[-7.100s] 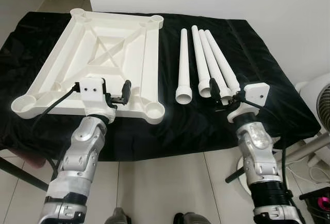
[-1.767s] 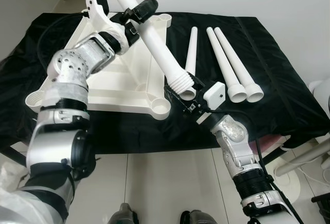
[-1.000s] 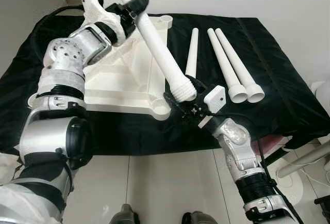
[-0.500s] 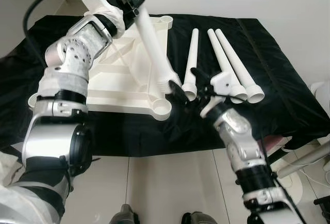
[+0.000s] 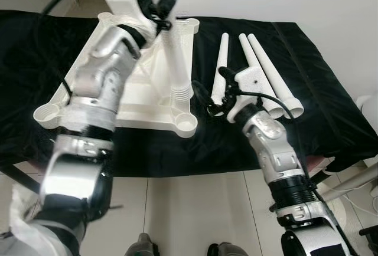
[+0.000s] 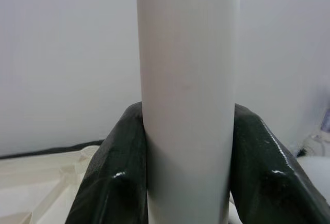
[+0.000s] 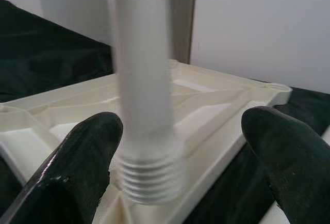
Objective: Building children table
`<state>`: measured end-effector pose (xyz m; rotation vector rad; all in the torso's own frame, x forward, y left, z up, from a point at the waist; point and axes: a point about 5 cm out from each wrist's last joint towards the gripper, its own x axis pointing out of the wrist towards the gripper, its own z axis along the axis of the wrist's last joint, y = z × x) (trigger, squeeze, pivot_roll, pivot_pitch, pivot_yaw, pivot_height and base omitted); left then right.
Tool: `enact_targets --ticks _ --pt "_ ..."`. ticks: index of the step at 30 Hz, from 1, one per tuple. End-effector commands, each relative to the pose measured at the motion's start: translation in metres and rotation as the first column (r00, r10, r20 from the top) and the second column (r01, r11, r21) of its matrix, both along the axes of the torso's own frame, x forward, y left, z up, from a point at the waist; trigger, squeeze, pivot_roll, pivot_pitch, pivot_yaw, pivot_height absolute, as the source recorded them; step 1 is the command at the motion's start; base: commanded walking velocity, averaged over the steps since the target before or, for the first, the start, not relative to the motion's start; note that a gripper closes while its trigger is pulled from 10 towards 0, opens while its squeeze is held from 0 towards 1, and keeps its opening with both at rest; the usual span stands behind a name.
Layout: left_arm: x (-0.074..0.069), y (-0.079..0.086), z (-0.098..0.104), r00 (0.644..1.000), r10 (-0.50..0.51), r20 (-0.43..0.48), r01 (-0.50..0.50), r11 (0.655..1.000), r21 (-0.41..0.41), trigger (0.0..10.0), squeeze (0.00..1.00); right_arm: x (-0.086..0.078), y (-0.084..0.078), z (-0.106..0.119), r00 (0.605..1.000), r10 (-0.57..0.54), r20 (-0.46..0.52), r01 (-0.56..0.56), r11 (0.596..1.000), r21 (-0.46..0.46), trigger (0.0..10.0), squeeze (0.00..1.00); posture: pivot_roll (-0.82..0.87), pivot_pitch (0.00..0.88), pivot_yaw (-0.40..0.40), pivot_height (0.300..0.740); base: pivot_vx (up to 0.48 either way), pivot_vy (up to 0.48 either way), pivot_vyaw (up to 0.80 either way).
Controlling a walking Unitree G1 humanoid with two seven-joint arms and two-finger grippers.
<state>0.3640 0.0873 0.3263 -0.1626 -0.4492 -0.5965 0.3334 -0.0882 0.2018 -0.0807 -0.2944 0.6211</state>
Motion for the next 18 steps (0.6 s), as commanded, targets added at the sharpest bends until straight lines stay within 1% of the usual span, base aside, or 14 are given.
enact_targets --ticks 1,2,5,6,8,12,14,18 --pt "-0.005 -0.002 0.006 0.998 0.03 0.058 -0.03 1.0 0.008 10.0 0.0 0.001 0.004 0.004 1.0 0.01 0.002 -0.01 1.0 -0.02 10.0 0.0 -0.02 0.021 0.009 0.74 0.0 0.0 0.0" --pt "-0.005 -0.002 0.006 0.998 0.03 0.058 -0.03 1.0 0.008 10.0 0.0 0.001 0.004 0.004 1.0 0.01 0.002 -0.01 1.0 -0.02 10.0 0.0 -0.02 0.021 0.009 0.74 0.0 0.0 0.0" --pt "-0.015 -0.016 0.006 0.993 0.024 0.117 -0.028 0.999 0.038 10.0 0.0 0.004 0.014 0.007 1.0 0.027 -0.005 -0.027 0.999 -0.029 10.0 0.0 -0.01 0.023 0.003 0.74 0.0 0.0 0.0" --pt "-0.017 -0.02 0.007 0.992 0.018 0.124 -0.022 0.999 0.035 10.0 0.0 0.005 0.016 0.007 1.0 0.025 -0.001 -0.025 0.999 -0.034 10.0 0.0 -0.02 0.023 0.002 0.74 0.0 0.0 0.0" --pt "-0.022 -0.027 0.007 0.992 -0.005 0.126 0.003 1.0 0.016 10.0 0.0 0.009 0.019 0.008 1.0 0.013 -0.001 -0.013 0.999 -0.039 10.0 0.0 -0.01 0.022 0.001 0.74 0.0 0.0 0.0" --pt "-0.024 -0.031 0.006 0.992 -0.013 0.123 0.01 1.0 0.02 10.0 0.0 0.011 0.021 0.009 1.0 0.006 0.012 -0.005 0.999 -0.049 10.0 0.0 -0.01 0.021 0.001 0.74 0.0 0.0 0.0" --pt "-0.029 -0.04 0.005 0.991 -0.026 0.135 0.023 0.999 0.025 10.0 0.0 0.016 0.027 0.01 1.0 -0.005 0.006 0.005 0.998 -0.059 10.0 0.0 -0.01 0.018 0.001 0.74 0.0 0.0 0.0" --pt "-0.032 -0.045 0.005 0.989 -0.037 0.142 0.033 0.999 0.026 10.0 0.0 0.019 0.03 0.011 1.0 -0.014 0.003 0.014 0.998 -0.066 10.0 0.0 -0.01 0.017 0.001 0.74 0.0 0.0 0.0"
